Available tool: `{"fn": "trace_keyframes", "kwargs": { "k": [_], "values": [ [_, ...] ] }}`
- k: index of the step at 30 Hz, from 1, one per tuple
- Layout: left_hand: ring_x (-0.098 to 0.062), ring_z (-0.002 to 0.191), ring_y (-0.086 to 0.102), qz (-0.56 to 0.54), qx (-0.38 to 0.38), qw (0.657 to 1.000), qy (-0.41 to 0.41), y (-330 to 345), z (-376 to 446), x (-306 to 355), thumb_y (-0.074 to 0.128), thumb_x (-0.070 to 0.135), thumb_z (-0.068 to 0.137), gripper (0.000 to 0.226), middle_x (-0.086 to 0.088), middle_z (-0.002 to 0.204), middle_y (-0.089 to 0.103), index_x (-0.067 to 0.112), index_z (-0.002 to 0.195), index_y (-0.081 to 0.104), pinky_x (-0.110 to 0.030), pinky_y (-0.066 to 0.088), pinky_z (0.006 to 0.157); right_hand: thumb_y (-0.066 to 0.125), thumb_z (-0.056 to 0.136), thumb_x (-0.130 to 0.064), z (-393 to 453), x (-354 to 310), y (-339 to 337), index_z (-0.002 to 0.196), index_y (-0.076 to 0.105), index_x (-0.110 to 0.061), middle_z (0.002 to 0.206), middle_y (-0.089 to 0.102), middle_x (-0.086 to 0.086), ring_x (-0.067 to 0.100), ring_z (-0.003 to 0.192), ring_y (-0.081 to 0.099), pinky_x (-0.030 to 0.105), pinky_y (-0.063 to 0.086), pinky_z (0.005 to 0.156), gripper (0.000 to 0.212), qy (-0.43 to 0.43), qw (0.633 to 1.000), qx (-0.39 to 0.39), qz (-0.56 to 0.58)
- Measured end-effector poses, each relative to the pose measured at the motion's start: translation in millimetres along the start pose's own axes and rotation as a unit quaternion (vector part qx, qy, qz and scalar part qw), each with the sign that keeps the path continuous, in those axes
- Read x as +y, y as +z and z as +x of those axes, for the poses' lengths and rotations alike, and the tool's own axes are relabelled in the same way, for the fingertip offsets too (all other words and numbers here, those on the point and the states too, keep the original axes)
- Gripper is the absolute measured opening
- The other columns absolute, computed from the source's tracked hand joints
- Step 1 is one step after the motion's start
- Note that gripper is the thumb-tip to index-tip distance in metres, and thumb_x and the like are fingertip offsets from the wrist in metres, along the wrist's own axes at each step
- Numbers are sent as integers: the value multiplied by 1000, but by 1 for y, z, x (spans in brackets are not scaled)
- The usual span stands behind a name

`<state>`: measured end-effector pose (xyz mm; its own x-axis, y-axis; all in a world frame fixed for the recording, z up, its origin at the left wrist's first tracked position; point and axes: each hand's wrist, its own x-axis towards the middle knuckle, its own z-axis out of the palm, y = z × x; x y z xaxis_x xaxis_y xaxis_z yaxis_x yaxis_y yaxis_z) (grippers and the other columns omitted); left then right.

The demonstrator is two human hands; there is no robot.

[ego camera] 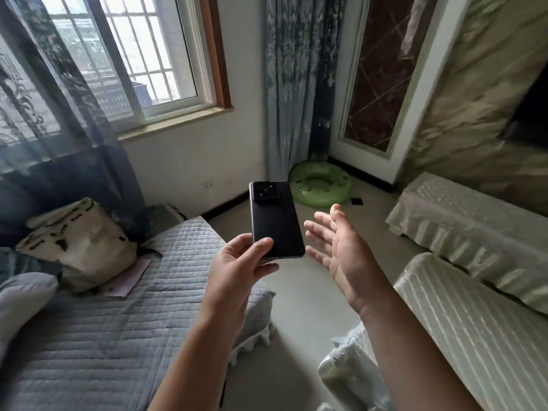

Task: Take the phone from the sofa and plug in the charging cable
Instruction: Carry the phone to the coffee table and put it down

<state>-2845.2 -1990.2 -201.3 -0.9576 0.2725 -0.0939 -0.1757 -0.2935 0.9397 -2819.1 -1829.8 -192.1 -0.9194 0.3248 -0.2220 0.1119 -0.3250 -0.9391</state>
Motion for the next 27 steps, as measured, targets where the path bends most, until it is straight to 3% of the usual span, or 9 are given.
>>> {"fn": "trace_keyframes", "kwargs": {
  "k": [12,18,27],
  "values": [
    [-27,88,73,48,41,998,25,60,124,10,65,10,85,15,-18,98,75,3,97,72,-26,57,65,33,92,-55,145,-50,-34,140,43,-14,139,53,10,18,125,51,38,42,104,64,1,998,-51,46],
    [-28,93,72,39,-5,999,-4,102,174,6,64,11,86,16,-17,100,75,6,98,73,-29,57,72,33,91,-57,177,-73,-75,139,43,-17,140,53,8,16,125,51,37,42,104,63,-14,998,-28,47],
    [-20,81,71,34,-137,989,-37,188,250,-28,65,16,83,14,-12,94,76,11,91,75,-29,55,72,33,93,-53,208,-101,-145,144,36,-15,143,49,9,19,130,47,36,40,105,64,-34,996,82,29]
  ]
}}
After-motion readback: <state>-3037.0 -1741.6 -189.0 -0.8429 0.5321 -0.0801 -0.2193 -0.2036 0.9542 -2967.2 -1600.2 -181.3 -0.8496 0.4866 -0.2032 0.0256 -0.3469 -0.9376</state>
